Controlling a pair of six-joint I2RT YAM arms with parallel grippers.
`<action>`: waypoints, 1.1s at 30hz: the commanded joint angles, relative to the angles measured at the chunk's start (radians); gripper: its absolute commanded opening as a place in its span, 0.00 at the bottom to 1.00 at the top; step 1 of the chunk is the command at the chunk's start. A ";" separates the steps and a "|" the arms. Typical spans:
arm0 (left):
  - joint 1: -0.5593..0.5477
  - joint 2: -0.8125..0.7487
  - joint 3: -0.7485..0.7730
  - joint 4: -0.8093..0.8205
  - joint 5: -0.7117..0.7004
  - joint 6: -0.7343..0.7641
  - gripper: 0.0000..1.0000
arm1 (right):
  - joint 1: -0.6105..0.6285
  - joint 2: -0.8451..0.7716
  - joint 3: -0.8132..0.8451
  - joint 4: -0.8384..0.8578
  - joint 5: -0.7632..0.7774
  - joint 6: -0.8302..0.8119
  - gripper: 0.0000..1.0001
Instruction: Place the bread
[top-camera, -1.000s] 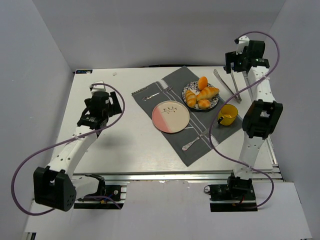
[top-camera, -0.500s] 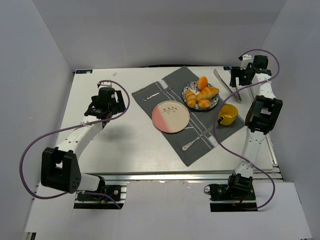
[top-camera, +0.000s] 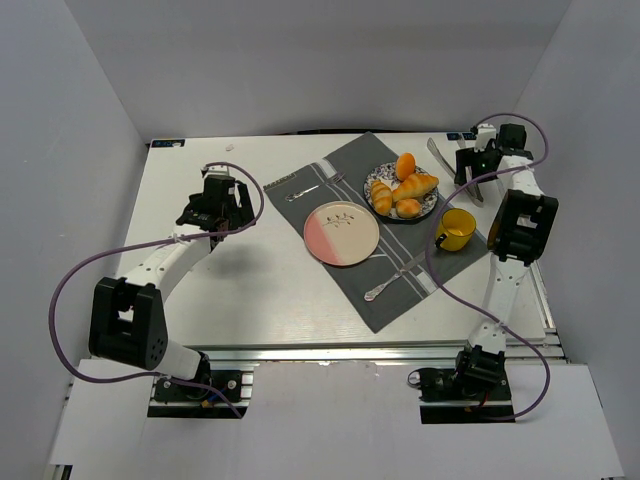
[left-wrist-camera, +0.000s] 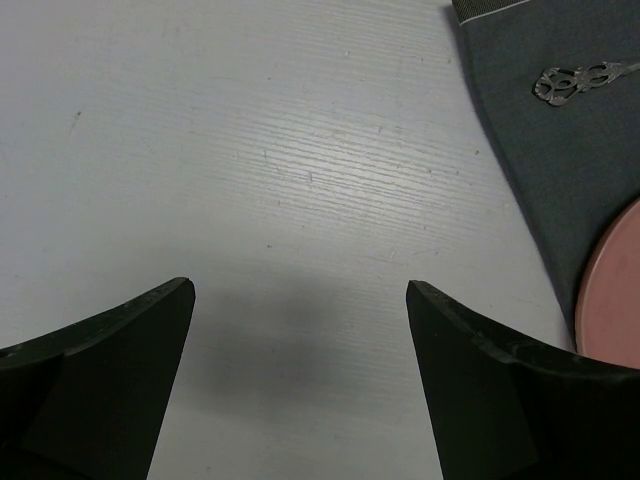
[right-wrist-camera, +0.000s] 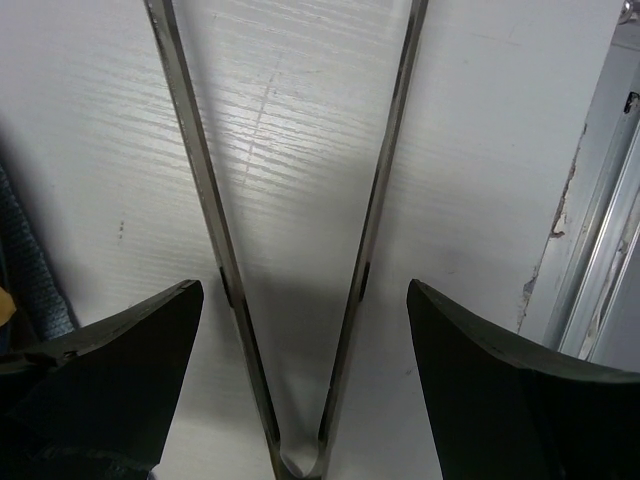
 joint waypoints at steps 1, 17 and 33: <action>-0.005 -0.007 0.040 0.016 -0.001 -0.001 0.98 | 0.000 0.008 -0.029 0.083 0.043 0.009 0.89; -0.005 0.007 0.050 0.009 -0.007 0.005 0.98 | 0.009 0.067 -0.011 0.057 0.031 0.001 0.69; -0.005 -0.033 0.062 -0.008 -0.011 0.010 0.98 | 0.012 -0.194 -0.104 0.181 0.083 0.153 0.43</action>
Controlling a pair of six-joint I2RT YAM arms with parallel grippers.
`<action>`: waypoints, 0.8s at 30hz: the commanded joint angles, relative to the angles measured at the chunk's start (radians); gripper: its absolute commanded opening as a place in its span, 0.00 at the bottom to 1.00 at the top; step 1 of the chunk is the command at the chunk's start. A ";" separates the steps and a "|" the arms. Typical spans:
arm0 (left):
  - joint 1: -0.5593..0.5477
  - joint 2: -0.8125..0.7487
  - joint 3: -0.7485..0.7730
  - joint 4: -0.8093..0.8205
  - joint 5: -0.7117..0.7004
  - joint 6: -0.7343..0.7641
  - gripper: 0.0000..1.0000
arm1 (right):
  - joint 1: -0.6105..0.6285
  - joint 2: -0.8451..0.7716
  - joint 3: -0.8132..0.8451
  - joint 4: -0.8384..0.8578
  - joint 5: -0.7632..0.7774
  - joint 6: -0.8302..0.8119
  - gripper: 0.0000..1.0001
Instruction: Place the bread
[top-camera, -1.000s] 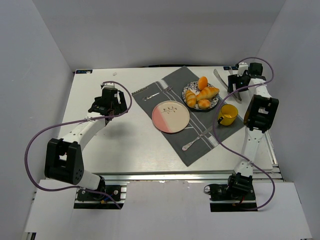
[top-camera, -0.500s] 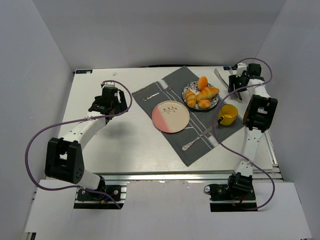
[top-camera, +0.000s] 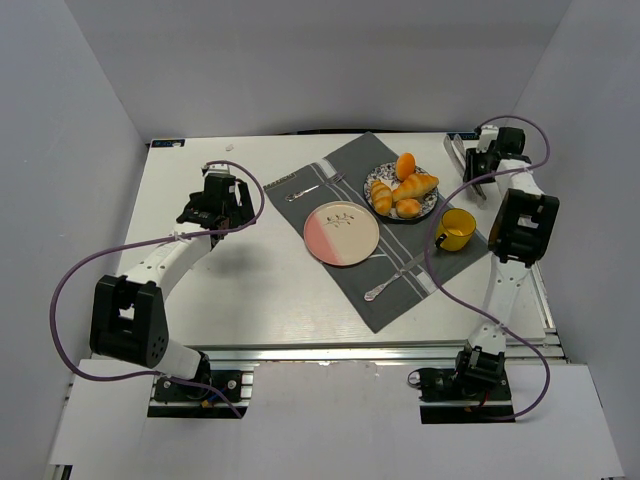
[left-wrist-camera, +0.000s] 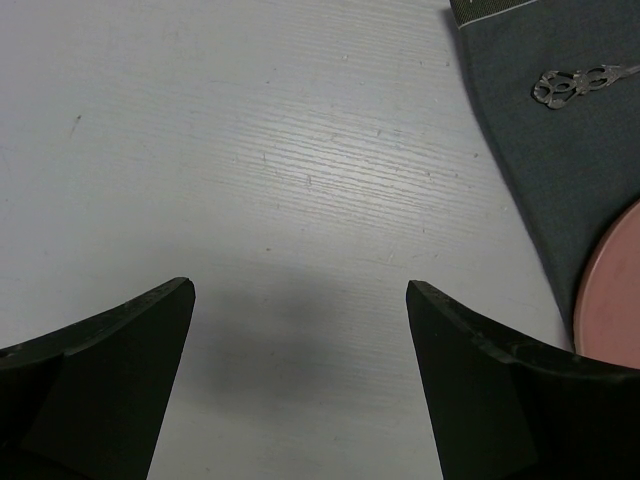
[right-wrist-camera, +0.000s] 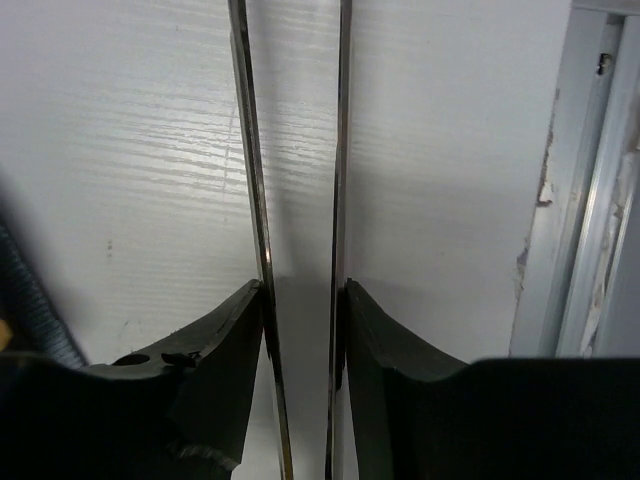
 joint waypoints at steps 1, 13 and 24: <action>-0.005 -0.058 0.047 -0.001 -0.011 0.008 0.98 | 0.005 -0.183 0.011 0.038 0.016 0.052 0.43; -0.005 -0.222 -0.021 -0.015 0.012 0.018 0.98 | 0.161 -0.729 -0.334 -0.045 0.227 0.222 0.48; -0.005 -0.351 -0.128 0.013 0.075 -0.031 0.98 | 0.486 -1.045 -0.644 -0.082 0.345 0.461 0.48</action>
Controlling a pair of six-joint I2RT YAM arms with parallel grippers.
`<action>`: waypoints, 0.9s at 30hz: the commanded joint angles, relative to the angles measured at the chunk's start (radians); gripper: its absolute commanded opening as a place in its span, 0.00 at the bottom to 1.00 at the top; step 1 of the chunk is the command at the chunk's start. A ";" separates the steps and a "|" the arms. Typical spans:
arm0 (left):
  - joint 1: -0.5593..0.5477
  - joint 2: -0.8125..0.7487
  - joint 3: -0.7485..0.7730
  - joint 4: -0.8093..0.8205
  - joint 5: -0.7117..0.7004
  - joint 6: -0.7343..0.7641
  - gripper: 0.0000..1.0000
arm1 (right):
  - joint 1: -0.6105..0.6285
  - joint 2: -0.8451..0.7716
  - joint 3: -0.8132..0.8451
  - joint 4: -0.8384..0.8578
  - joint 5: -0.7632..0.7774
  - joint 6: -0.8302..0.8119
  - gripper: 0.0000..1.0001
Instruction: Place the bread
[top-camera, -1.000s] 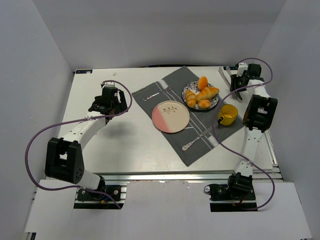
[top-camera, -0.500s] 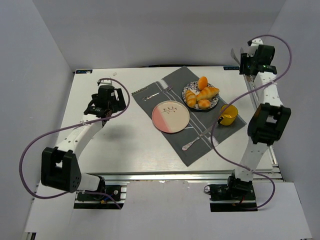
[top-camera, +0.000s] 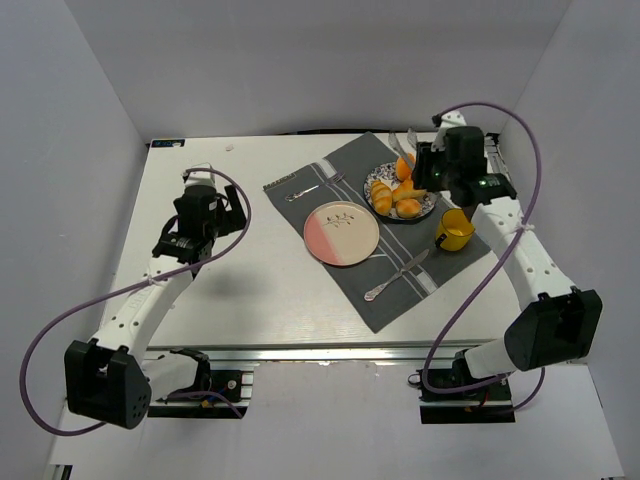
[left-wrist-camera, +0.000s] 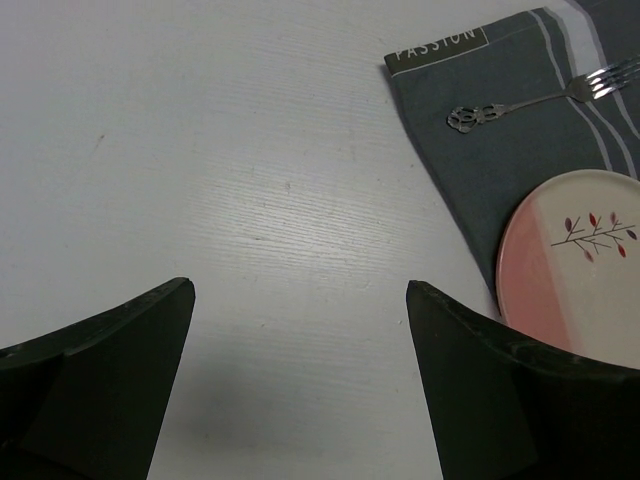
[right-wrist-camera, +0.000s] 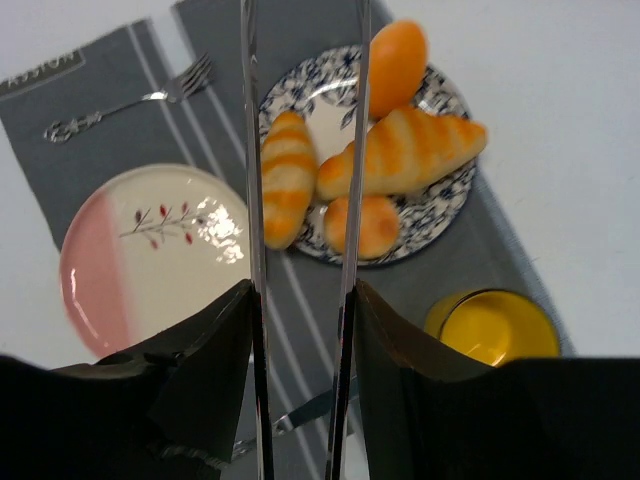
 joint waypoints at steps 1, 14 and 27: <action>-0.005 -0.052 -0.027 0.011 0.042 -0.031 0.98 | 0.077 -0.049 -0.037 -0.012 0.082 0.123 0.49; -0.005 -0.104 -0.053 -0.005 0.056 -0.032 0.98 | 0.229 -0.041 -0.174 0.019 0.225 0.234 0.49; -0.005 -0.102 -0.071 -0.004 0.056 -0.035 0.98 | 0.241 0.056 -0.201 0.008 0.216 0.234 0.51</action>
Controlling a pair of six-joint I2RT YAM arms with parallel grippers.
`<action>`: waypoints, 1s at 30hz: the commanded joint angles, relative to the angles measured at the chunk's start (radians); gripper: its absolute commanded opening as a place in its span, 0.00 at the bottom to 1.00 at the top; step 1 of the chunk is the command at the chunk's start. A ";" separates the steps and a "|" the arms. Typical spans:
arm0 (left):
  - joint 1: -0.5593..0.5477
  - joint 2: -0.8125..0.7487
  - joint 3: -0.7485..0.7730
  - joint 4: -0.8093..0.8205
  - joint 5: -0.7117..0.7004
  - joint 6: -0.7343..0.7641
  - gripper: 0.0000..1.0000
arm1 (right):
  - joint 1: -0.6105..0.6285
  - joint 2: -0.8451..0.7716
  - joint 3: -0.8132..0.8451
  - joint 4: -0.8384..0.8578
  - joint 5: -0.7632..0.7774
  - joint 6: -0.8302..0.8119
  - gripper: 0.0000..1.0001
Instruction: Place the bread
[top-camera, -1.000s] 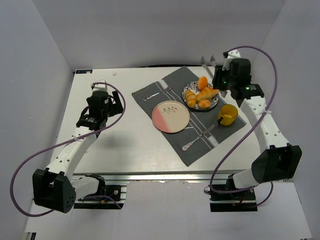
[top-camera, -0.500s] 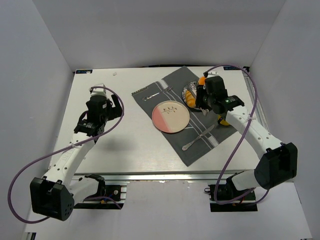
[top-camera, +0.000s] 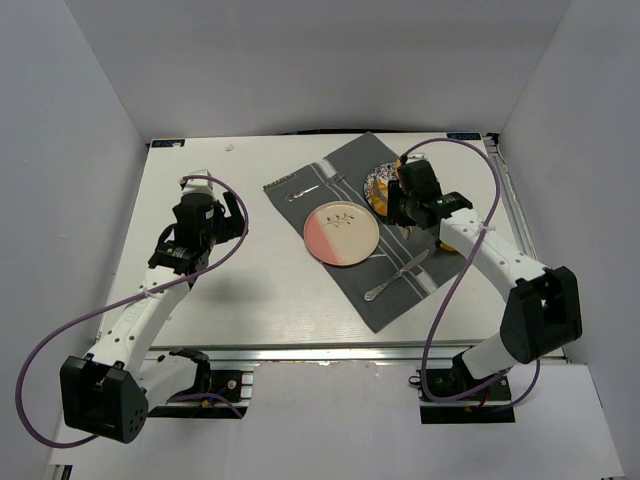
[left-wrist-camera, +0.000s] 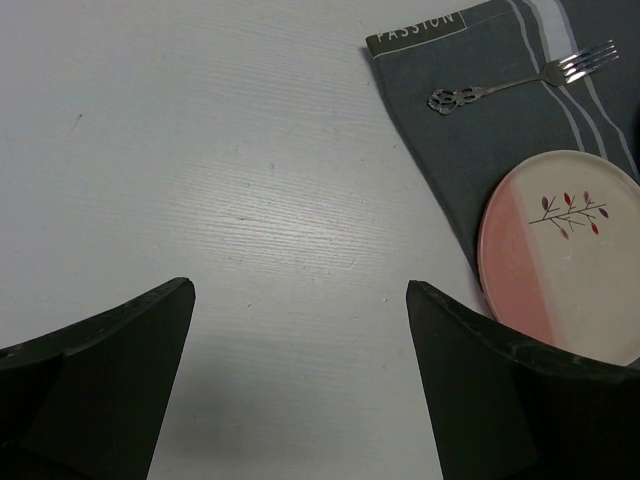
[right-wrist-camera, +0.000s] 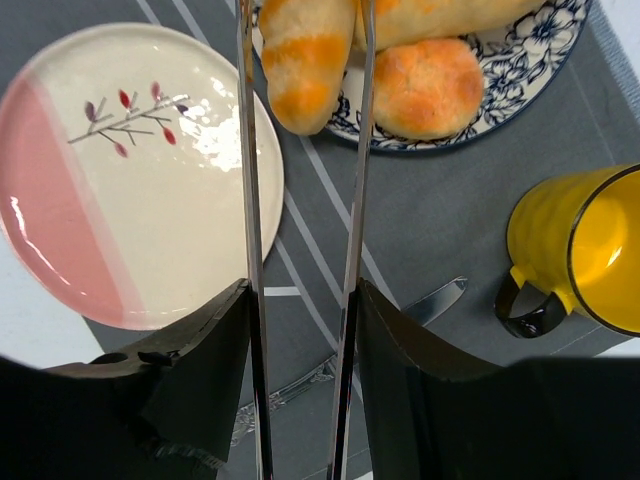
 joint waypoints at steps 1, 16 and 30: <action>-0.005 -0.021 -0.007 0.002 0.008 -0.005 0.98 | 0.006 0.023 -0.006 0.034 0.005 0.018 0.51; -0.005 -0.017 -0.013 -0.003 -0.001 -0.007 0.98 | 0.017 0.066 0.000 0.026 -0.018 0.022 0.31; -0.005 -0.017 -0.015 -0.003 -0.004 -0.010 0.98 | 0.048 -0.059 0.077 -0.003 -0.012 0.007 0.26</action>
